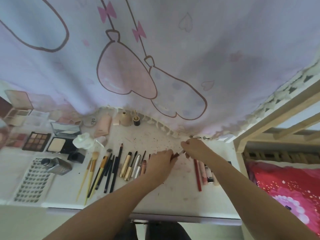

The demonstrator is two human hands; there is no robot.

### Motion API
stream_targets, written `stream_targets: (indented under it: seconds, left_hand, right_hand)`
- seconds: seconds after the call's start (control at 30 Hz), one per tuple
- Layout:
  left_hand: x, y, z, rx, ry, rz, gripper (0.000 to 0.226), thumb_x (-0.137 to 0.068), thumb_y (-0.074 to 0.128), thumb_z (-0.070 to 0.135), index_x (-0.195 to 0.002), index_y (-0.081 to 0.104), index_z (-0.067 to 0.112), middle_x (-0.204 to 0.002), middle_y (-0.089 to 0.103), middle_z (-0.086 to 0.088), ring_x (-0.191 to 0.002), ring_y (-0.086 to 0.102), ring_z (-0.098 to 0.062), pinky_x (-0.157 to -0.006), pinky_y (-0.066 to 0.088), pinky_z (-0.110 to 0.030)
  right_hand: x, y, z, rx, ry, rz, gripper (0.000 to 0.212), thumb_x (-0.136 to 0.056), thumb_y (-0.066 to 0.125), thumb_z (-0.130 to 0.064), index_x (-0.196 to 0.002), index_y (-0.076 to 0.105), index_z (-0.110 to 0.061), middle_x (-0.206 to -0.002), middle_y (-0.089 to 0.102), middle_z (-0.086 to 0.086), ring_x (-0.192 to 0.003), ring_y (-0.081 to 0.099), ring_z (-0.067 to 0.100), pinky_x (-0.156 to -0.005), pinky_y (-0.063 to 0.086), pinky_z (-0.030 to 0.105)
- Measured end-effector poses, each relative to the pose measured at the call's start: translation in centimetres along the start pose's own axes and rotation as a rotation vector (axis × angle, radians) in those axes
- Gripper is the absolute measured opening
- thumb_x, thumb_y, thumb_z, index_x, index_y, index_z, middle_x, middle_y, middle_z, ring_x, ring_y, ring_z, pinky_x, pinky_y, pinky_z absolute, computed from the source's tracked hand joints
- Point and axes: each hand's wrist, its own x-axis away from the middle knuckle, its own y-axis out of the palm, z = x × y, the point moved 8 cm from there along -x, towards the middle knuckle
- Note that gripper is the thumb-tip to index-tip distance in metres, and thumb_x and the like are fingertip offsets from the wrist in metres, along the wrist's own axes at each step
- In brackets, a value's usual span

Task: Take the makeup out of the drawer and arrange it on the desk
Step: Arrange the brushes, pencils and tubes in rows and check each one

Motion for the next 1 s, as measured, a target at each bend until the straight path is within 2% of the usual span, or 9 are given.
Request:
stream_targets:
  seconds: [0.1, 0.23, 0.33, 0.47, 0.53, 0.63, 0.77, 0.9, 1.0]
  left_hand:
    - [0.8, -2.2, -0.6, 0.012, 0.049, -0.015, 0.025, -0.101, 0.035, 0.034, -0.101, 0.051, 0.014, -0.089, 0.058, -0.002, -0.080, 0.055, -0.022, -0.066, 0.037, -0.032]
    - [1.8, -4.5, -2.3, 0.132, 0.008, -0.044, 0.025, -0.102, 0.033, 0.030, -0.106, 0.053, 0.015, -0.080, 0.053, 0.001, -0.073, 0.051, -0.018, -0.063, 0.038, -0.030]
    - [2.6, -5.9, -3.1, 0.184, 0.009, -0.019, 0.023, -0.100, 0.037, 0.031, -0.104, 0.055, 0.017, -0.077, 0.054, 0.004, -0.070, 0.051, -0.014, -0.056, 0.035, -0.024]
    - [3.6, -6.2, -3.2, 0.143, 0.058, -0.023, 0.023, -0.100, 0.037, 0.033, -0.101, 0.055, 0.018, -0.075, 0.051, 0.007, -0.065, 0.048, -0.011, -0.053, 0.033, -0.021]
    - [3.9, -6.1, -3.1, 0.108, 0.079, -0.031, 0.022, -0.100, 0.037, 0.035, -0.100, 0.054, 0.020, -0.076, 0.051, 0.008, -0.065, 0.048, -0.010, -0.054, 0.034, -0.023]
    - [4.3, -6.0, -3.4, 0.141, 0.072, -0.038, 0.022, -0.099, 0.037, 0.036, -0.101, 0.054, 0.022, -0.073, 0.049, 0.010, -0.061, 0.046, -0.006, -0.053, 0.033, -0.023]
    - [4.5, -6.4, -2.4, 0.107, 0.113, -0.043, 0.022, -0.100, 0.037, 0.034, -0.101, 0.054, 0.019, -0.080, 0.051, 0.007, -0.068, 0.048, -0.011, -0.057, 0.035, -0.025]
    - [4.7, -6.3, -1.8, 0.077, 0.113, -0.062, 0.024, -0.100, 0.037, 0.033, -0.105, 0.054, 0.016, -0.084, 0.051, 0.005, -0.072, 0.048, -0.013, -0.062, 0.037, -0.026]
    - [4.8, -6.3, -1.3, 0.077, 0.134, -0.054, 0.025, -0.100, 0.037, 0.032, -0.108, 0.054, 0.016, -0.088, 0.051, 0.006, -0.076, 0.048, -0.013, -0.065, 0.038, -0.026]
  right_hand:
    - [1.1, 0.3, -2.2, 0.009, -0.053, -0.028, 0.044, -0.097, 0.042, -0.044, -0.067, 0.057, -0.015, -0.055, 0.053, -0.005, -0.045, 0.046, 0.007, -0.047, 0.034, 0.019]
    - [2.9, 1.0, -4.2, -0.280, -0.092, -0.072, 0.023, -0.095, 0.049, -0.030, -0.078, 0.053, -0.015, -0.066, 0.050, 0.000, -0.049, 0.042, 0.009, -0.043, 0.035, 0.017]
    - [4.6, 1.4, -5.0, -0.419, -0.108, -0.130, 0.011, -0.093, 0.054, -0.029, -0.092, 0.059, -0.019, -0.073, 0.059, -0.003, -0.057, 0.054, 0.004, -0.048, 0.045, 0.016]
    - [5.8, 1.9, -5.2, -0.329, -0.039, -0.148, 0.038, -0.096, 0.043, -0.044, -0.092, 0.061, -0.012, -0.063, 0.059, -0.004, -0.049, 0.049, 0.007, -0.047, 0.038, 0.016]
    - [6.2, 2.0, -5.2, -0.292, -0.061, -0.133, 0.027, -0.098, 0.045, -0.033, -0.084, 0.056, -0.013, -0.063, 0.056, -0.003, -0.050, 0.046, 0.007, -0.048, 0.036, 0.017]
    - [6.8, 2.0, -5.2, -0.403, -0.076, -0.155, 0.007, -0.094, 0.054, -0.023, -0.096, 0.057, -0.018, -0.088, 0.065, 0.000, -0.072, 0.059, 0.009, -0.057, 0.046, 0.018]
    - [7.3, 1.9, -4.4, -0.342, 0.003, -0.133, 0.031, -0.097, 0.045, -0.038, -0.089, 0.059, -0.012, -0.071, 0.063, -0.001, -0.056, 0.052, 0.009, -0.049, 0.039, 0.017]
    - [7.5, 1.6, -4.1, -0.410, -0.054, -0.165, 0.010, -0.095, 0.054, -0.022, -0.095, 0.060, -0.014, -0.082, 0.065, 0.002, -0.065, 0.054, 0.009, -0.054, 0.043, 0.019]
    - [7.7, 1.4, -3.5, -0.441, -0.010, -0.180, 0.021, -0.093, 0.056, -0.035, -0.098, 0.063, -0.016, -0.081, 0.069, 0.000, -0.062, 0.057, 0.009, -0.053, 0.044, 0.018]
